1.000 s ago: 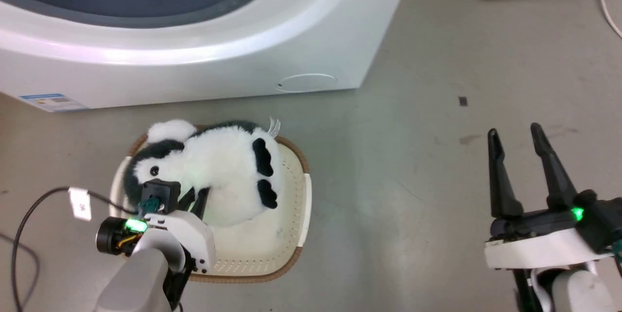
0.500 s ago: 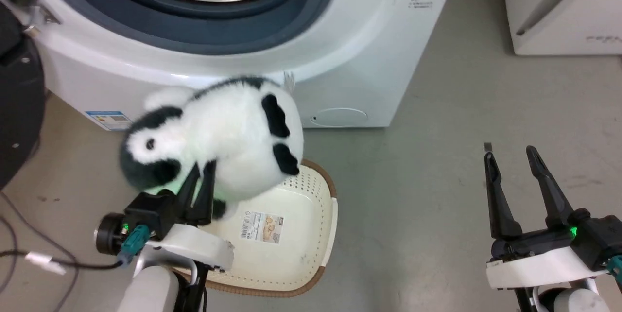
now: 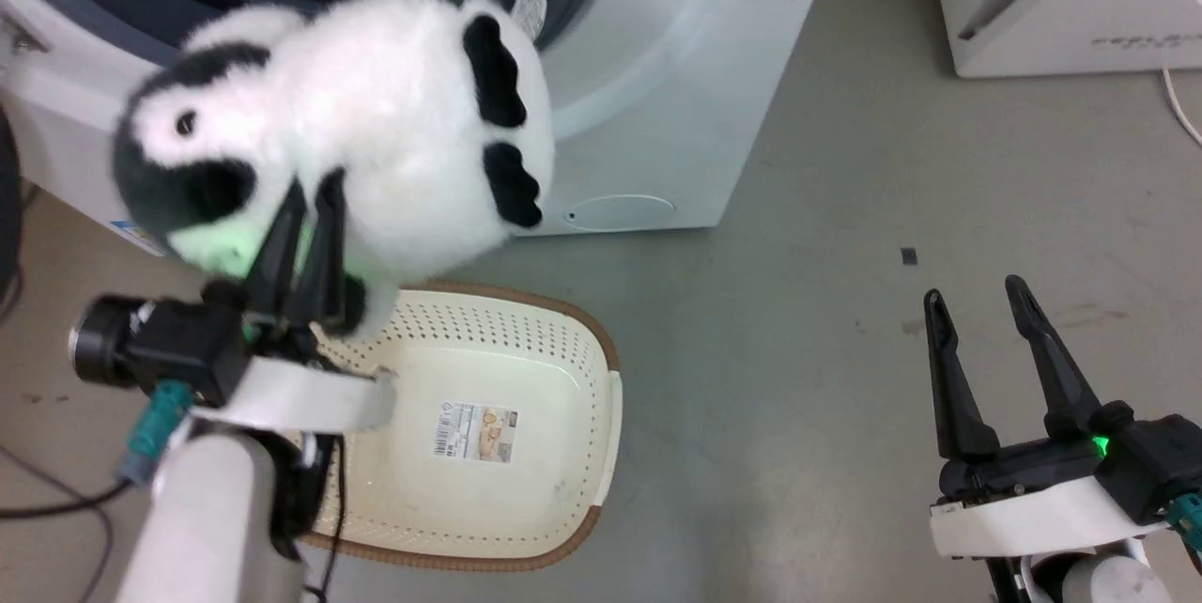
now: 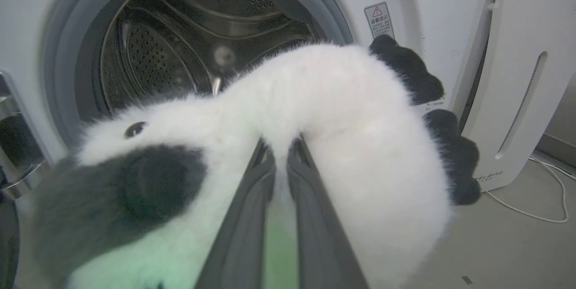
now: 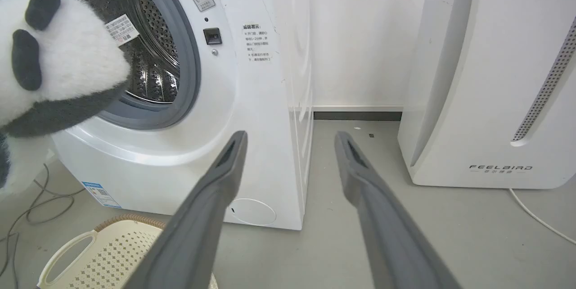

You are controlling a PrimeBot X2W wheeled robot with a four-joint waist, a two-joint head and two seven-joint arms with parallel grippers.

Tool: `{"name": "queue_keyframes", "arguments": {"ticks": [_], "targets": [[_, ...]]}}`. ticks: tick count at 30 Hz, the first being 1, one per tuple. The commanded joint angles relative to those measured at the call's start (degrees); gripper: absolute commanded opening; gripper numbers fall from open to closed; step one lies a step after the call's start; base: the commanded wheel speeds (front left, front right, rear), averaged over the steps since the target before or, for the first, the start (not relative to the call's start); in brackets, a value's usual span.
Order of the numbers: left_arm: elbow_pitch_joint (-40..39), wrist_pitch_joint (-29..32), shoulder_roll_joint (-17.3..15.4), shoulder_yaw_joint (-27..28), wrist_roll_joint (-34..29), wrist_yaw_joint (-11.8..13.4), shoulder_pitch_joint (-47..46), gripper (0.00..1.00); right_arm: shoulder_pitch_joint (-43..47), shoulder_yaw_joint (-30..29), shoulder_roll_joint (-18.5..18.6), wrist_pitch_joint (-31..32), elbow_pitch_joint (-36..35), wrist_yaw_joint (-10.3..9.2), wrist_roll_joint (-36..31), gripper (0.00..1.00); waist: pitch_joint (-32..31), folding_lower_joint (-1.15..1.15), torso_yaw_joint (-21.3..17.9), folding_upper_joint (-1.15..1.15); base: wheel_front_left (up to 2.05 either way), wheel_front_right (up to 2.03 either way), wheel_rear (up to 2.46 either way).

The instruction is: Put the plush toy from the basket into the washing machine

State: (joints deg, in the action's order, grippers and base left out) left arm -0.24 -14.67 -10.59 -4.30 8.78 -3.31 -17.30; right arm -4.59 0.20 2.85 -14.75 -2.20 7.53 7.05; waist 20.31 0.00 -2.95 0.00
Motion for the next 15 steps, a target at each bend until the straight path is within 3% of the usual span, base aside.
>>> {"name": "queue_keyframes", "arguments": {"ticks": [1, 15], "targets": [[0.3, -0.3, -1.0, 0.7, -0.3, -0.5, -2.2, 0.0, 0.0, 0.1, 0.0, -0.2, -0.5, -0.04, 0.1, 1.0, 1.6, 0.0, -1.3, 0.0, 0.0, 0.0, 0.0], [13.2, 4.5, -12.1, 4.7, 2.6, -3.0, -29.0, 0.0, -3.4, 1.3, 0.0, -0.2, -5.4, -0.04, 2.0, 1.0, 15.1, 0.0, -7.7, 0.0, 0.0, 0.0, 0.0]]}}
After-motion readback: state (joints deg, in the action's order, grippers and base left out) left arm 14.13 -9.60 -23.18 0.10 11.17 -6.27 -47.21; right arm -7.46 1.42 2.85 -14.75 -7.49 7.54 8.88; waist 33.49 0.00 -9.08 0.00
